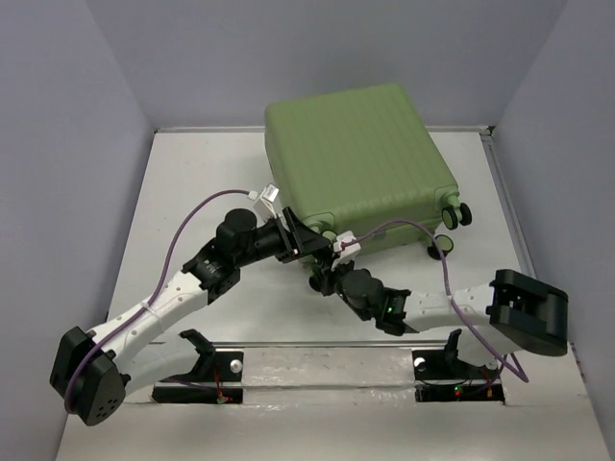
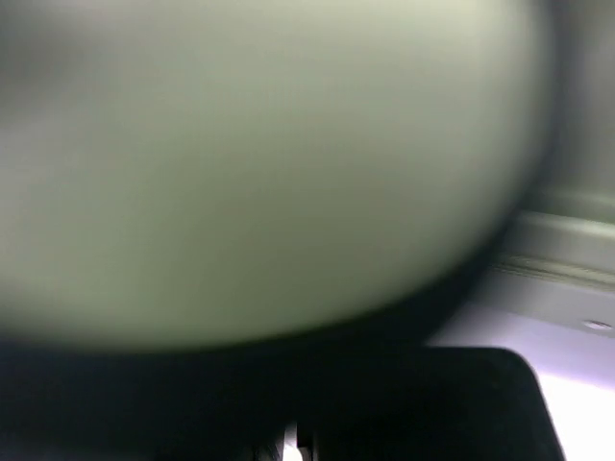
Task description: Pack the luggage
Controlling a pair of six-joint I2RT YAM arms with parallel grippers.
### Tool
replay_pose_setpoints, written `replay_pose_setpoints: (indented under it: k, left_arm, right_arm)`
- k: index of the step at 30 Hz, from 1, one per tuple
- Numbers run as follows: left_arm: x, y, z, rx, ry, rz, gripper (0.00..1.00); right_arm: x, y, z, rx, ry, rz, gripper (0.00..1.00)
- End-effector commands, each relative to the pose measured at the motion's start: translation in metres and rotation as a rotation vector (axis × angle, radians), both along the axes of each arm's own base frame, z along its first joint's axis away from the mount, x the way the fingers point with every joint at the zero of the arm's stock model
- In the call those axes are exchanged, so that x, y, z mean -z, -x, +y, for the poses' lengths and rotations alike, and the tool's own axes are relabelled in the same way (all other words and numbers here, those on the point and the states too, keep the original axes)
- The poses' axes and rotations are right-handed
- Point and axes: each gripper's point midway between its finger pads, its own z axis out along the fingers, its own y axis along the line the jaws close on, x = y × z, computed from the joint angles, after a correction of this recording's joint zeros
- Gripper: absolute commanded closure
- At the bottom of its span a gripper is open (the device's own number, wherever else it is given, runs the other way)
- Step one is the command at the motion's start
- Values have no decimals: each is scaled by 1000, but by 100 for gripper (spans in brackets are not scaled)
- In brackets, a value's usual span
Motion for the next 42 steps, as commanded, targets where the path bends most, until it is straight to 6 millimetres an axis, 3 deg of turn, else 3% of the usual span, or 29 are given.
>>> replay_pose_setpoints:
  k: [1,5,6,7,8,11,15,18,20,21,22,24,25,26,27,28,29,31,34,37,42]
  left_arm:
    - [-171,4,-5,42,342,-415,94]
    - [-194,12,0,50,428,-426,94]
    - [-195,15,1,52,457,-404,94]
    - [-197,16,3,52,478,-399,94]
    - [-195,20,6,49,505,-402,94]
    - [-191,21,14,6,579,-366,94]
    - [-179,22,18,-13,595,-342,94]
    - [-169,24,20,-20,592,-336,94]
    - [-161,24,24,-37,568,-331,94]
    - [-157,23,25,-48,551,-331,94]
    - [-147,20,25,-64,514,-312,94]
    - [-142,21,30,-83,482,-332,90]
    - [-136,20,31,-92,463,-325,87]
    - [-125,18,34,-110,434,-303,81]
    - [-119,18,35,-119,425,-296,78]
    - [-108,17,36,-127,407,-283,75]
    - [-105,16,38,-136,403,-284,70]
    - [-96,15,40,-145,392,-274,64]
    - [-82,11,41,-165,374,-258,54]
    - [-77,11,43,-170,378,-261,48]
    - [-78,17,43,-150,384,-272,37]
  right_arm:
    - [-118,55,88,-203,-481,-112,93]
    - [-128,49,104,-157,-647,-154,93]
    - [-153,43,93,-105,-790,-199,93]
    - [-157,38,91,-71,-834,-218,93]
    - [-154,31,98,-29,-860,-224,93]
    - [-168,9,112,101,-971,-201,93]
    - [-184,6,131,94,-1040,-201,93]
    - [-185,10,136,58,-1016,-224,93]
    - [-168,20,129,55,-938,-230,80]
    - [-154,26,118,53,-879,-228,55]
    - [-143,32,112,64,-836,-220,41]
    - [-115,35,98,75,-711,-200,23]
    - [-104,43,82,75,-648,-172,12]
    - [-96,49,78,65,-629,-116,10]
    - [-62,51,75,58,-465,-70,9]
    - [-67,56,63,46,-454,-30,7]
    - [-40,62,56,43,-356,51,7]
    - [-32,69,44,25,-274,94,6]
    - [-39,71,25,63,-165,150,2]
    - [-59,67,21,59,-122,119,0]
    - [-91,30,12,131,-120,58,0]
